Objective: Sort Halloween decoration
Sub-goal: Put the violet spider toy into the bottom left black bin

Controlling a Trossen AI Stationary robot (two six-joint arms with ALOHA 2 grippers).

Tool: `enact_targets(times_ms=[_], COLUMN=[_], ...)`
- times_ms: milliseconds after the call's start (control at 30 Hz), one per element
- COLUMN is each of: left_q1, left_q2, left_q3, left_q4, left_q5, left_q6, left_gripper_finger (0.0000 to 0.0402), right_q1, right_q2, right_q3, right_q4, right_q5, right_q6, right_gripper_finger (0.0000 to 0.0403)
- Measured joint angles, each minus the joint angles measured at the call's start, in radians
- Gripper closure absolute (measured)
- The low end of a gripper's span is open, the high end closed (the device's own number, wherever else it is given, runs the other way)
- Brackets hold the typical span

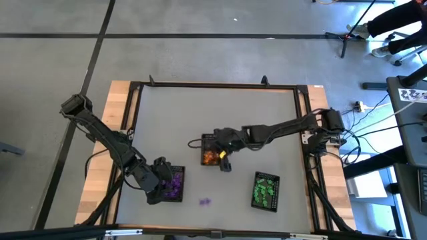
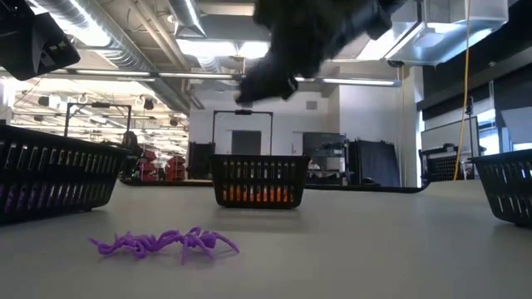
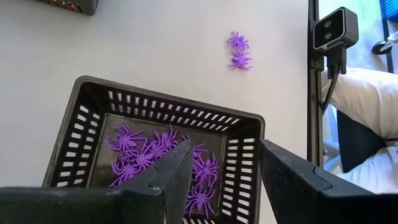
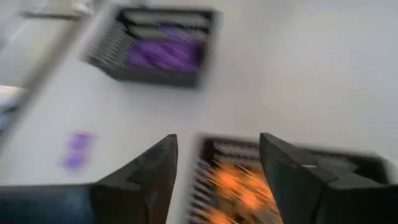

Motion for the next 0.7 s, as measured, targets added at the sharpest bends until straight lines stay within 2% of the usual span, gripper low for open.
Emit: enact_targets(times_ms=[133,267,400,467,700], left_q1=[0.0,0.0,0.0,0.0,0.0], left_q2=[0.0,0.0,0.0,0.0,0.0], left_q3=[0.0,0.0,0.0,0.0,0.0], left_q4=[0.0,0.001,-0.001,0.002,0.001], left_q5=[0.0,0.0,0.0,0.0,0.0], left_q6=[0.0,0.0,0.0,0.0,0.0], left_gripper_finger=[0.0227,0.0227,0.0227,0.0227,0.0227], right_q1=[0.099,0.225,0.326,0.358,0.385], right_q2=[0.0,0.016,0.063,0.094,0.194], right_q3=[0.048,0.057,0.057,0.057,0.062], right_q4=[0.008,0.025,0.022,0.038,0.078], right_q5=[-0.004,0.111,0.247,0.282,0.274], right_q6=[-0.017,-0.086,-0.084,-0.057,0.036], right_gripper_finger=[0.0165,0.0164,0.0164,0.0164,0.0179])
